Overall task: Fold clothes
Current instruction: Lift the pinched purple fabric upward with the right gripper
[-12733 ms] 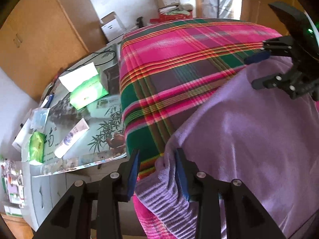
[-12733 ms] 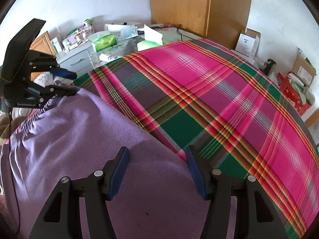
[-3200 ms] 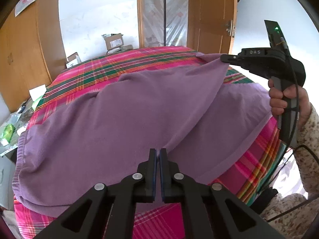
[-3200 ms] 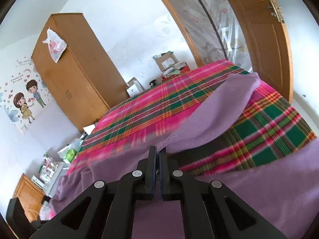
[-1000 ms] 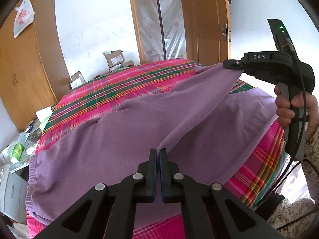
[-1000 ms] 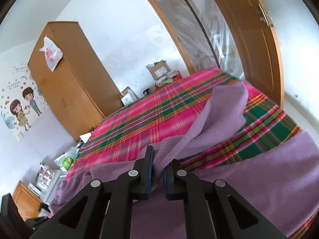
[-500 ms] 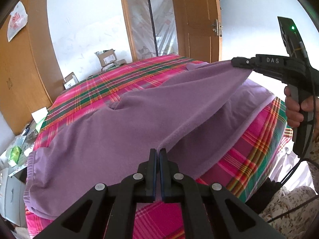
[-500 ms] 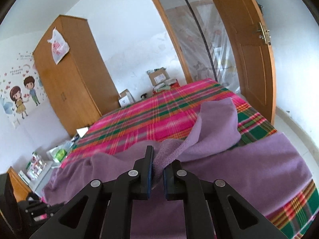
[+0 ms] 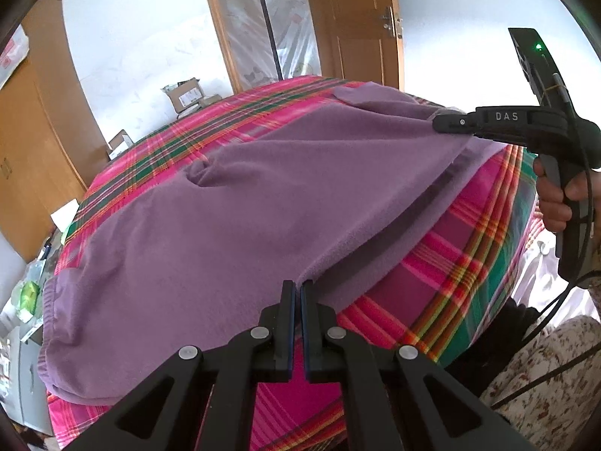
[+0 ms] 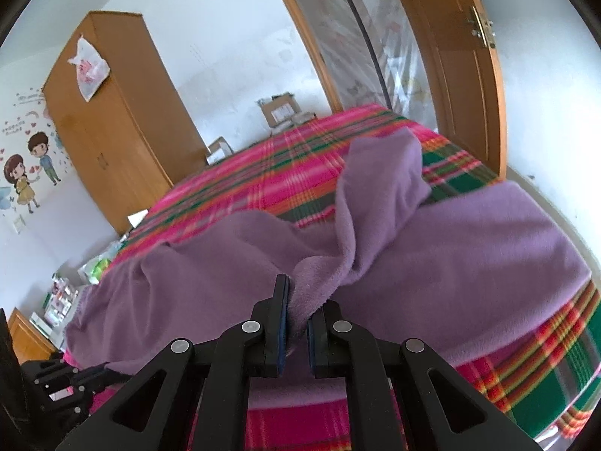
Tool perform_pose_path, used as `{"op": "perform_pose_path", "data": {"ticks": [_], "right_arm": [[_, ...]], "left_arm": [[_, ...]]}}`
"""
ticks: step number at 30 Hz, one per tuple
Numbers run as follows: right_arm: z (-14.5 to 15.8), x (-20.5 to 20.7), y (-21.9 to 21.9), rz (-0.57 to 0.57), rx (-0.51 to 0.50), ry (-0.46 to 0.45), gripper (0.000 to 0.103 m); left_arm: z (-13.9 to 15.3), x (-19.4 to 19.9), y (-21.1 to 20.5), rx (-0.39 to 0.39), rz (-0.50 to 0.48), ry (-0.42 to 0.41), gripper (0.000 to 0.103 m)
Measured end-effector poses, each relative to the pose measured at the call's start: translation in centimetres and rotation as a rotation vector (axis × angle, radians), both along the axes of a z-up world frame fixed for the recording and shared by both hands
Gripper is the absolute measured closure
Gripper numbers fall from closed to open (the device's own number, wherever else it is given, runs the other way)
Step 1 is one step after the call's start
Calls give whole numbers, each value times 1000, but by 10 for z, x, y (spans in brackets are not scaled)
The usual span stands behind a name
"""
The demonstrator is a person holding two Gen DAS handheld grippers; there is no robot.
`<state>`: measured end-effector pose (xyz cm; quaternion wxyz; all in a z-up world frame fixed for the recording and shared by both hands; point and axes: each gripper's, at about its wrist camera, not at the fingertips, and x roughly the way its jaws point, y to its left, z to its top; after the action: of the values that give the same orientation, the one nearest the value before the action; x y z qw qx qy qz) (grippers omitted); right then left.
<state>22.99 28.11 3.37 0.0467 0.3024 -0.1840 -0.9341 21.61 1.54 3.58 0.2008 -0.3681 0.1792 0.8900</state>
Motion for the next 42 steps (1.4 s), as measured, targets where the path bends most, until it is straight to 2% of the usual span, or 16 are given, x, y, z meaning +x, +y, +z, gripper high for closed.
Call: {"op": "perform_pose_path", "data": {"ticks": [7,13,18,23,27,36,40,42], "right_arm": [[-15,0,3,0,-5,-45,94],[-20,0,-6,2,85,-56,94],[-22,-1,-7,4,110,-61,94],[-25,-2,-8,7,133,-66,94],[-27,-2,-8,8,151,-70,94],[-28,-2,-4,36,148,-74,93],[-27,0,-5,49,180,-82,89],[-27,2,-4,53,186,-83,88]], "left_arm": [[-4,4,-1,-21,-15,-10,100],[-8,5,2,-62,-31,-17,100],[-11,11,2,-107,-51,-15,99],[-12,13,2,-111,-49,-17,99],[-9,12,0,-103,-54,-27,98],[16,2,-11,28,-40,-45,96],[16,-8,1,46,-45,-56,88],[15,-13,11,38,-64,-55,88]]}}
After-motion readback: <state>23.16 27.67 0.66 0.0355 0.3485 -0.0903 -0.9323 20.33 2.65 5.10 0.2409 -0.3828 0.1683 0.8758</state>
